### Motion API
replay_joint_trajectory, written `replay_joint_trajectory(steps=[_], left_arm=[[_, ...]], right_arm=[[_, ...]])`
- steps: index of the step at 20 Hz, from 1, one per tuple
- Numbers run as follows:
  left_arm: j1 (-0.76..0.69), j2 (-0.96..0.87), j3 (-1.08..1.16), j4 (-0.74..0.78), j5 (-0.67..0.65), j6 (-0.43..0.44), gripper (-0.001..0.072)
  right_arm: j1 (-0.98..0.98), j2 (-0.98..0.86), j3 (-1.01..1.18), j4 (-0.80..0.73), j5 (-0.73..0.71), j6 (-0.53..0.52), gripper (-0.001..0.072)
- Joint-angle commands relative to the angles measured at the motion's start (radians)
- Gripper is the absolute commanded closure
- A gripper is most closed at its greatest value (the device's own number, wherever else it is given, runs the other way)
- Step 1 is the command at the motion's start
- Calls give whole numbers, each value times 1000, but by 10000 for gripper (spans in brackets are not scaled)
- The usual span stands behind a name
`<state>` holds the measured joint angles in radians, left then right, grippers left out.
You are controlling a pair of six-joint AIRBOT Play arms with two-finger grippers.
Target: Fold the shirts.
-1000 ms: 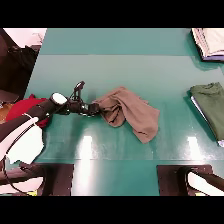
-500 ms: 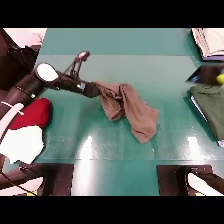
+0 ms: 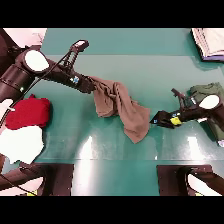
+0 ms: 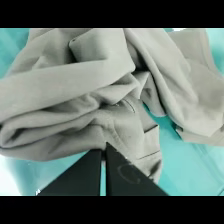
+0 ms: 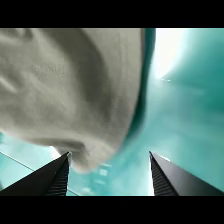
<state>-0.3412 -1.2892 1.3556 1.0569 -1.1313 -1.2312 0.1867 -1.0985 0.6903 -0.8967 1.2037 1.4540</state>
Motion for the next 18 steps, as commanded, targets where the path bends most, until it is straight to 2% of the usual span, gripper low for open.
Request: replay_joint_trajectory(steps=[1,6,8,9,10,13,15,18], left_arm=[[0,1,4,7,-9,0,679],[0,1,4,7,-22,-5,679],[0,1,6,19,-53,-11,679],[0,2,13,46,-76,-24,679],[0,3,29,90,-101,-40,679],[0,37,151,301,-165,-97,679],[0,69,291,435,-206,-105,679],[0,113,506,487,-259,-104,679]], right_arm=[[10,0,-116,120,-106,-31,156],[145,-84,-103,145,-162,-32,168],[186,-131,-50,140,-171,-37,471],[194,-143,-15,134,-168,-44,653],[189,-142,21,134,-164,-50,695],[117,-43,166,58,-138,-48,697],[29,60,296,-30,-107,-8,697],[-143,204,500,-66,-85,12,698]])
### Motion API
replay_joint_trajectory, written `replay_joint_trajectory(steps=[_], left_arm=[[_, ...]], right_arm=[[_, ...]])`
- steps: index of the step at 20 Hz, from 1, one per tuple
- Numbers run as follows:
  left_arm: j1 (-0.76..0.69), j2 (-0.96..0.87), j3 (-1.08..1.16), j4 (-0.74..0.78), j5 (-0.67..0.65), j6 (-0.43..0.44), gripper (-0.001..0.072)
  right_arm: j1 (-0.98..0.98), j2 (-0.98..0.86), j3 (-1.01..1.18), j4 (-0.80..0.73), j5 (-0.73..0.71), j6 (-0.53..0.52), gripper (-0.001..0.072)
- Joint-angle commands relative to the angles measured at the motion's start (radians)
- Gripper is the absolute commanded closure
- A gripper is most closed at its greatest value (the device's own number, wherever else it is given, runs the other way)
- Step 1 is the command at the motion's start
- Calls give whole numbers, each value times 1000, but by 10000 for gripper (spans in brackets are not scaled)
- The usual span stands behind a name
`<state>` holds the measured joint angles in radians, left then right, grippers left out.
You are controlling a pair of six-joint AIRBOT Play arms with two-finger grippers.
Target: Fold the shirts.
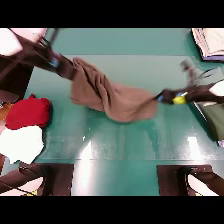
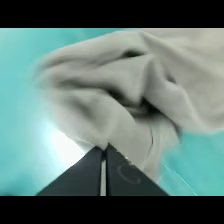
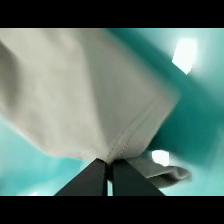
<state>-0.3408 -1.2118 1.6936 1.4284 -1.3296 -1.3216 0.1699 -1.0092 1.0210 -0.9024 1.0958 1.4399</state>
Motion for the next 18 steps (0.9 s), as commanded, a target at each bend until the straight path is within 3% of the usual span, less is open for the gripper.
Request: replay_joint_trajectory(steps=[1,5,13,18], left_arm=[[0,50,231,110,-67,-13,679],[0,125,373,45,-76,-13,679],[0,275,370,-82,-104,-13,679],[0,162,171,-9,-151,7,679]], right_arm=[[-177,148,231,-61,32,26,698],[-349,246,438,-60,97,25,698],[-533,266,694,-61,366,36,698],[-452,170,575,-61,541,105,698]])
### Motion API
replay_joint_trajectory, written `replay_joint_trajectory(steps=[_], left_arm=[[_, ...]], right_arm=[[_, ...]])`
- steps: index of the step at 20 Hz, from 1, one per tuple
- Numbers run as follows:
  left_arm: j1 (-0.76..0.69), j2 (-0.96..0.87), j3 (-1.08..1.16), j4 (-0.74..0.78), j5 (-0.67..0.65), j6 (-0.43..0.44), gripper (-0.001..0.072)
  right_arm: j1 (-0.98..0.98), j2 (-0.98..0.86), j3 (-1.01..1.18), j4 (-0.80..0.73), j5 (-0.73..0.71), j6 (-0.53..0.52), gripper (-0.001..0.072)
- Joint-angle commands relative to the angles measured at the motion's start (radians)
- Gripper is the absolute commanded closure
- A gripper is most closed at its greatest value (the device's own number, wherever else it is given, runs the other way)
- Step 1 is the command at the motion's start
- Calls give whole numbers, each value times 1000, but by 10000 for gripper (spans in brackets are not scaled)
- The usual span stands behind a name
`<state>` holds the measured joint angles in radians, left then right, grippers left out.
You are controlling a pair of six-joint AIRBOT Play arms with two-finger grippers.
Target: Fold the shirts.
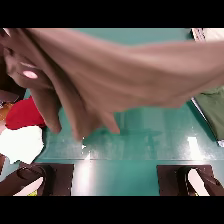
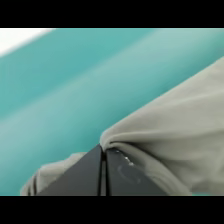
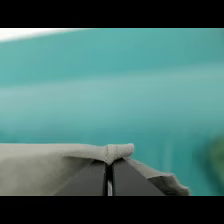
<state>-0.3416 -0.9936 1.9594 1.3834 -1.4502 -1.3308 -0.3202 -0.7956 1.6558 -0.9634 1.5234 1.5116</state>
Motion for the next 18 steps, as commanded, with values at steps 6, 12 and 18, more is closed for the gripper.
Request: replay_joint_trajectory(steps=[6,12,18], left_arm=[[1,-452,-269,56,55,29,679],[56,-679,-268,45,282,-17,398],[223,-657,-188,-51,119,-128,97]], right_arm=[[305,-175,-519,-95,-106,33,697],[347,-367,-592,-164,-372,34,697],[241,-486,-418,-162,-323,33,481]])
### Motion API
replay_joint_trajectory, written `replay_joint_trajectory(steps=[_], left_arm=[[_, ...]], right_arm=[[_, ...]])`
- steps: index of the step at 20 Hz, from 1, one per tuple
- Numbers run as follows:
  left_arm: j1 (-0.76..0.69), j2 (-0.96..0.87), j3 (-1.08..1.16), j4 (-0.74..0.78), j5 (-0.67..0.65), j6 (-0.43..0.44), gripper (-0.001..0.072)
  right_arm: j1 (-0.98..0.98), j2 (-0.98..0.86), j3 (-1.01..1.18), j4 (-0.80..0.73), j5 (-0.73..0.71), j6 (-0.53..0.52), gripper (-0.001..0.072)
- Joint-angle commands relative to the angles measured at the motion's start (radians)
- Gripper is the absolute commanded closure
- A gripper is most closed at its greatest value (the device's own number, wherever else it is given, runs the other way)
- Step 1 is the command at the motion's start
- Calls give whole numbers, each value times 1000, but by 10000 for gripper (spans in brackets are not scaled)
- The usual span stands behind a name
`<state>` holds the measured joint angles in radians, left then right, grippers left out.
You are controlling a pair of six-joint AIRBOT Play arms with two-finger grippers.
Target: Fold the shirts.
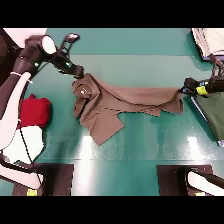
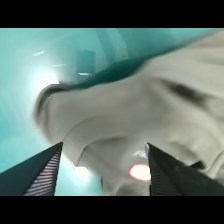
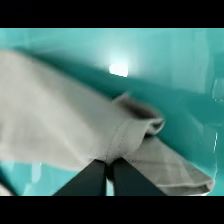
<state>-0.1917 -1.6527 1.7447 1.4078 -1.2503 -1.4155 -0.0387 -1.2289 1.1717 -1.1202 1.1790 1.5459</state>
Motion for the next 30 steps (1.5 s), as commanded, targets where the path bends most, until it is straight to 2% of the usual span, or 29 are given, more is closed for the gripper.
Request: replay_joint_trajectory(steps=[1,3,5,8,11,14,17,22,23,24,25,26,30], left_arm=[[97,15,22,-121,-114,-43,97],[127,68,-37,-136,-159,-44,98],[128,154,-183,-140,-136,-34,97],[128,321,-523,-256,-26,-5,98],[128,476,-863,-463,94,71,98],[128,552,-1062,-567,198,115,97],[123,552,-1143,-571,281,115,98],[124,547,-1156,-582,407,115,99],[124,547,-1156,-590,412,115,137],[124,547,-1156,-607,422,129,277],[124,547,-1156,-632,431,166,339],[124,547,-1156,-655,440,193,339],[124,503,-1156,-671,408,194,339]], right_arm=[[-60,-60,92,-5,52,-2,303],[-101,-45,113,-6,93,-6,293],[-145,12,91,-6,96,-34,297],[-206,114,17,-5,94,-65,300],[-248,192,-70,-5,84,-84,301],[-271,229,-133,17,78,-90,301],[-273,233,-148,64,80,-92,301],[-272,233,-147,108,82,-93,301],[-272,233,-147,109,81,-93,301],[-272,233,-147,109,81,-93,301],[-272,233,-147,108,80,-93,301],[-272,233,-147,108,81,-93,301],[-272,233,-147,108,81,-93,301]])
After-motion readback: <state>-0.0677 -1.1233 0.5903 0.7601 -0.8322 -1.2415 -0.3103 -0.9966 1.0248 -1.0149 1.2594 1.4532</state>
